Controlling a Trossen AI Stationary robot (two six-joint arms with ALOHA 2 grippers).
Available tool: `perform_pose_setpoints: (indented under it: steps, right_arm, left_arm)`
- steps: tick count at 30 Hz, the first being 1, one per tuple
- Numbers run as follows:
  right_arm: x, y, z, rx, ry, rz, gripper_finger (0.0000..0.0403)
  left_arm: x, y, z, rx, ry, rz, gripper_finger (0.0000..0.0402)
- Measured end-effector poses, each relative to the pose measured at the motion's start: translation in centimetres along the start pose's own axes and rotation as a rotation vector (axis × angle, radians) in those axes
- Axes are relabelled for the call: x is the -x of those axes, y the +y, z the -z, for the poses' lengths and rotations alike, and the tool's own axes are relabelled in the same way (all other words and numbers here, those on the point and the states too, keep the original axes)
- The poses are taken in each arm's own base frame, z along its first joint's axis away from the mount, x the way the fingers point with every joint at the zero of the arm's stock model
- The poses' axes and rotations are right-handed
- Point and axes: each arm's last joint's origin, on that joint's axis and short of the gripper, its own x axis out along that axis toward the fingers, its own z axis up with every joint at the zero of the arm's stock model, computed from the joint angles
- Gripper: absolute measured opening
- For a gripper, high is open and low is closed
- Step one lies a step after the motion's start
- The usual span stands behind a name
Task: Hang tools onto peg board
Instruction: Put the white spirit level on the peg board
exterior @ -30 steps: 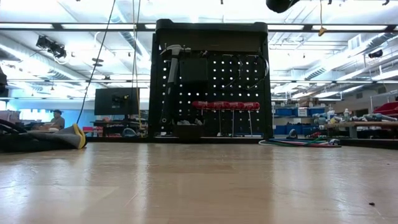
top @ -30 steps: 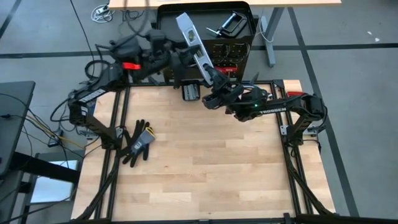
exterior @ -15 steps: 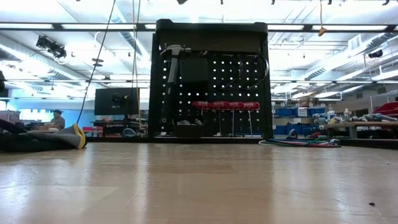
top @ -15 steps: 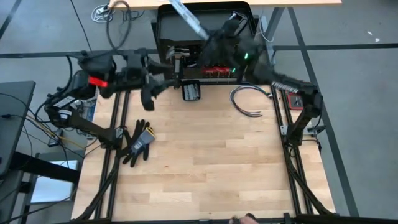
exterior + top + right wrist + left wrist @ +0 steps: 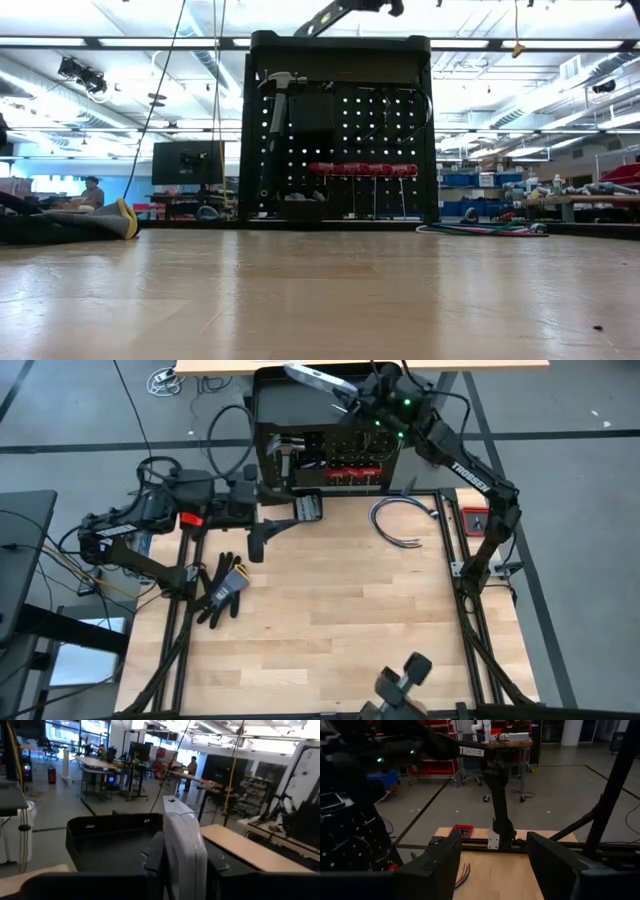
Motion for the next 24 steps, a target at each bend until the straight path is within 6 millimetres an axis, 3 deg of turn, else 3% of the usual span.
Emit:
perform_pose_setpoints:
  steps: [11,18,24]
  right_arm:
    - [-3.2,-0.8,2.8,-0.115,-0.012,0.028,0.0071]
    - [-5.3,-0.3,4.9,-0.192,0.006,0.067,0.0071]
    - [-5.3,0.4,4.7,-0.155,0.006,0.145,0.0077]
  left_arm:
    - [-0.2,0.0,0.3,0.002,0.01,-0.028,0.023]
    - [-0.2,0.0,0.4,0.002,0.017,-0.028,0.023]
    - [-0.1,0.1,0.6,0.029,0.037,-0.029,0.023]
